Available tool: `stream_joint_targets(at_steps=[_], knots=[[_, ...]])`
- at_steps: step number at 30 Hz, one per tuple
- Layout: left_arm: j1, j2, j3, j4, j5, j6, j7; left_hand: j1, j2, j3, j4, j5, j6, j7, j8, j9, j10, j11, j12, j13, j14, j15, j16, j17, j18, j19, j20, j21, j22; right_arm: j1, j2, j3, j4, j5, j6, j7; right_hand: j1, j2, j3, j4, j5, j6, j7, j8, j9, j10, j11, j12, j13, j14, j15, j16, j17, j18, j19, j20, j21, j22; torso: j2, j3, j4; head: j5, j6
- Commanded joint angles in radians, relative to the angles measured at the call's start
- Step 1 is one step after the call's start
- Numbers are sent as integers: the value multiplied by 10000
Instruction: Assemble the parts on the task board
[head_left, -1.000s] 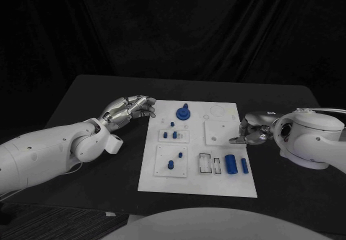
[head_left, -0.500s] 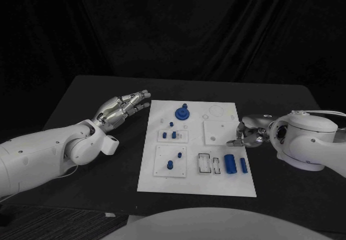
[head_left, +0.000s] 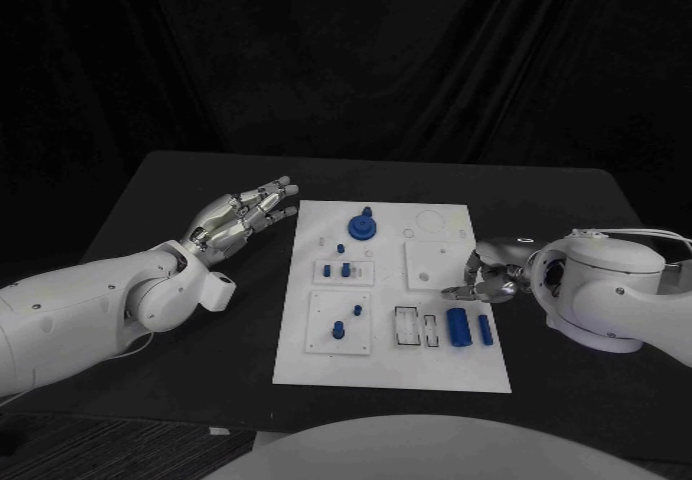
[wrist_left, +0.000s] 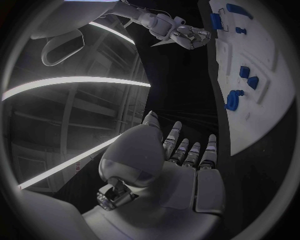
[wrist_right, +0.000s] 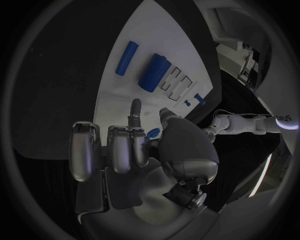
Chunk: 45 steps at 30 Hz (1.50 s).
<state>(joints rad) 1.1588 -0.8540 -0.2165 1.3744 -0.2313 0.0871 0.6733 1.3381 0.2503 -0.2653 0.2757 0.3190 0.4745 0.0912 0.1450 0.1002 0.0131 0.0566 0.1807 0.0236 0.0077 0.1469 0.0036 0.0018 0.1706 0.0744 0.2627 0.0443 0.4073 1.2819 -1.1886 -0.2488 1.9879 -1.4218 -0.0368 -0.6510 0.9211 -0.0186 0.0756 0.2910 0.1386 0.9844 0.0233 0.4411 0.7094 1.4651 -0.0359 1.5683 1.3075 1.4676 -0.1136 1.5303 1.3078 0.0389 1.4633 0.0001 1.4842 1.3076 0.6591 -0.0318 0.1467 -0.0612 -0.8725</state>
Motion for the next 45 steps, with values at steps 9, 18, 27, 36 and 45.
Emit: stream_joint_targets(at_steps=[9, 18, 27, 36, 45], knots=[[-18, 23, 8, -18, 62, 163, 104, 313, 33, 160, -30, 420, 203, -16, 95, 36, -39, 21, -111, -1, -25, 55, -14, 4, 101, 2, 105, 25, -76, -273, -164, 0, 321, -764, 404, -716, -139, -53, -85, -8, -53, -147, 112, -255, -14, 1057, 5, 25, 2633, 762, 30, -135, 1091, -191, 768, -15, 153, 2369, -10, -4, -4, 80, -2], [-48, 44, 7, -38, 62, 211, 40, 444, 32, 209, -70, 560, 209, -19, 110, 37, -74, 14, -195, -10, -35, 58, -19, 0, 102, 16, 128, 28, -114, -350, -196, 0, 474, -1478, 486, -696, -867, -444, -191, 42, -836, -20, 110, -402, 234, 1057, 13, 25, 2633, 736, 75, -211, 918, -200, 778, 56, 191, 2383, -9, 13, -11, 101, -2], [-91, 56, 7, -71, 62, 301, -65, 572, 44, 267, -135, 704, 156, -7, 98, 25, -88, 32, -236, -13, 6, 148, 0, 18, 101, 55, 170, 42, -97, -398, -217, -1, 564, -1935, 620, -693, -1276, -641, -571, 42, -884, 227, -33, -24, 995, 1057, -111, 25, 2633, 742, -17, -203, 927, -230, 826, -19, 305, 2424, -11, 6, -11, 89, -2], [-139, 93, 7, -124, 62, 420, -193, 817, 44, 376, -363, 1075, 147, 8, 107, 18, -85, 55, -228, -9, 59, 242, 21, 37, 94, 178, 233, 77, -55, -648, -227, -1, 588, -1998, 702, -678, -1055, -410, -535, 18, -861, 211, -106, 219, 1557, 1057, -178, 25, 2633, 737, -97, -210, 893, -228, 822, -97, 301, 2422, -23, -1, -9, 129, -2], [-191, 95, 8, -148, 62, 528, -295, 916, 64, 438, -488, 1210, 164, 42, 115, 18, -77, 98, -205, -4, 106, 313, 40, 53, 88, 276, 262, 110, 32, -800, -185, -1, 569, -2006, 658, -651, -905, -121, -495, 0, -743, 25, -60, 71, 1682, 1057, -141, 25, 2633, 723, -89, -240, 812, -215, 798, -98, 251, 2403, -17, 7, -20, 188, -2]])
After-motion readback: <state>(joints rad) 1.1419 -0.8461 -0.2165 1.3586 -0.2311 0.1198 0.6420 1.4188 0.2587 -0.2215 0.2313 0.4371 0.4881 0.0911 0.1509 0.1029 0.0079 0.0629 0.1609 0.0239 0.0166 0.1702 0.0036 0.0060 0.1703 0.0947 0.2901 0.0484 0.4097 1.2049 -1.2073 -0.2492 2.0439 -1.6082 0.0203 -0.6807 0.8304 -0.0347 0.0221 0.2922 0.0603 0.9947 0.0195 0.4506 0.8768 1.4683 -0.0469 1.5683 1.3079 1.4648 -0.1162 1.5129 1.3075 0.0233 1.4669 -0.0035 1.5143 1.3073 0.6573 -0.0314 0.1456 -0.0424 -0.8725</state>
